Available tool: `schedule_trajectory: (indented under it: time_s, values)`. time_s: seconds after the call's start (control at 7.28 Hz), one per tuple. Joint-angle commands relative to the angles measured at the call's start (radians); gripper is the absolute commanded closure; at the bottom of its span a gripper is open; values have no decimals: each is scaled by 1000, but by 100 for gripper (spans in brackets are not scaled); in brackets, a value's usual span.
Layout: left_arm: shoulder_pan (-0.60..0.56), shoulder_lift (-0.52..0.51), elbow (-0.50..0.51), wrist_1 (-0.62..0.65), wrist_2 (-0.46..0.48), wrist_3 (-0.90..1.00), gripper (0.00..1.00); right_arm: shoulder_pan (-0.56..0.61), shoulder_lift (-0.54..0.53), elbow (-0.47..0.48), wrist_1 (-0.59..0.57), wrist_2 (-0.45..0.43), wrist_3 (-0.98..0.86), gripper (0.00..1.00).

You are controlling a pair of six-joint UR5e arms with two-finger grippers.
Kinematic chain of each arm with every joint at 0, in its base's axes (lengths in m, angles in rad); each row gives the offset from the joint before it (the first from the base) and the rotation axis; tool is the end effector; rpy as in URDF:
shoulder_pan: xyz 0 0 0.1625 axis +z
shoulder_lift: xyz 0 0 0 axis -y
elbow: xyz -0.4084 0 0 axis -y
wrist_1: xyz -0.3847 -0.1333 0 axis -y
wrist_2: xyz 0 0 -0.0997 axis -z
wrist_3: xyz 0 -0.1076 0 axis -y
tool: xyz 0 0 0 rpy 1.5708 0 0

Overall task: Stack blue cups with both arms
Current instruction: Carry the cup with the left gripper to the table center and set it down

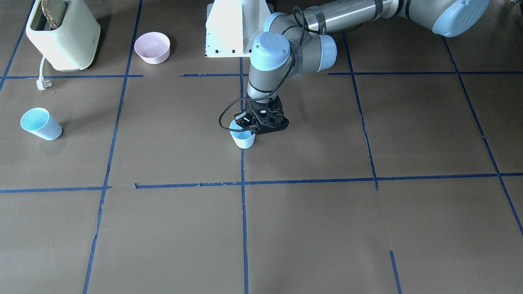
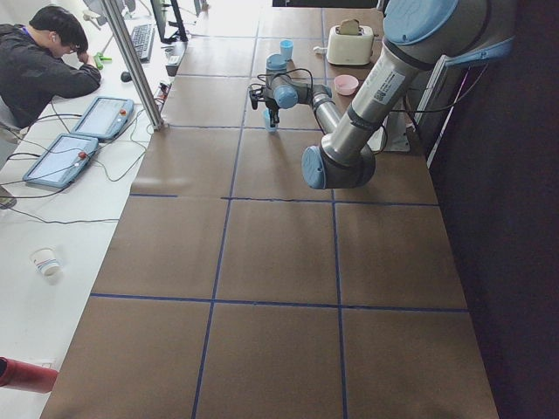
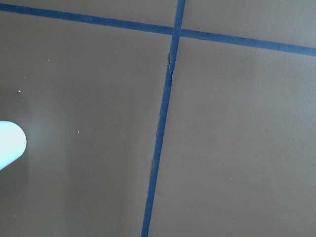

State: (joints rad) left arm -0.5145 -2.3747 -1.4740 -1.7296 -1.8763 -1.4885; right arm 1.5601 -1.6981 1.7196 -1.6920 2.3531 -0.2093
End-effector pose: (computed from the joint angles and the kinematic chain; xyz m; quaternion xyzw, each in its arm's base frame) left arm 0.5852 -0.4468 0.1865 -0.0101 0.4370 -0.1300 0.8900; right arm 0.0529 -0.4250 0.6452 -0.0081 -0.3835 -0.0825 0.9198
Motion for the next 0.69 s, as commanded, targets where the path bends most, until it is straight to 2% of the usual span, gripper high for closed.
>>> schedule_trajectory:
  time_s: [0.0,0.14,0.27,0.41,0.55]
  values:
    - [5,3,-11,-1,0,2,0,0,0,0,0,0,-1,0]
    - [-1,5,-41,14,-6,54,0,0,0,0,0,0,1,0]
    - [-28,8,-86,84,-10,91,0,0,0,0,0,0,1,0]
    - [-62,21,-162,167,-49,162,0,0,0,0,0,0,1,0]
    - [-115,84,-246,218,-119,219,0,0,0,0,0,0,-1,0]
